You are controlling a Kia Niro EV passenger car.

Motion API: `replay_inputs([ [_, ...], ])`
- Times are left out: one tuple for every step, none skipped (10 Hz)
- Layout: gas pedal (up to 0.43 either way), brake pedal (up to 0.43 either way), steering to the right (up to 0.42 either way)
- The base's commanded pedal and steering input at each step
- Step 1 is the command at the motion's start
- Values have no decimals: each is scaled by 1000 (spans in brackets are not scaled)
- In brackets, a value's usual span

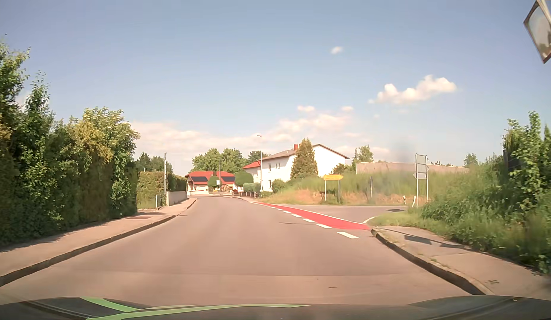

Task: Follow the waypoints while adhering to traffic rules and regulations

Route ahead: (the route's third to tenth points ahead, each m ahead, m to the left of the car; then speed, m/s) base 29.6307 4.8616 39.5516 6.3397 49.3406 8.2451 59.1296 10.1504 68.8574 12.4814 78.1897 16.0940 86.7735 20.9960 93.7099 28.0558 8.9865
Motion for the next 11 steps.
replay_inputs([
  [87, 0, -16],
  [87, 0, -17],
  [87, 0, -17],
  [98, 0, -19],
  [98, 0, -22],
  [98, 0, -24],
  [98, 0, -25],
  [98, 0, -25],
  [98, 0, -25],
  [98, 0, -25],
  [98, 0, -25],
])
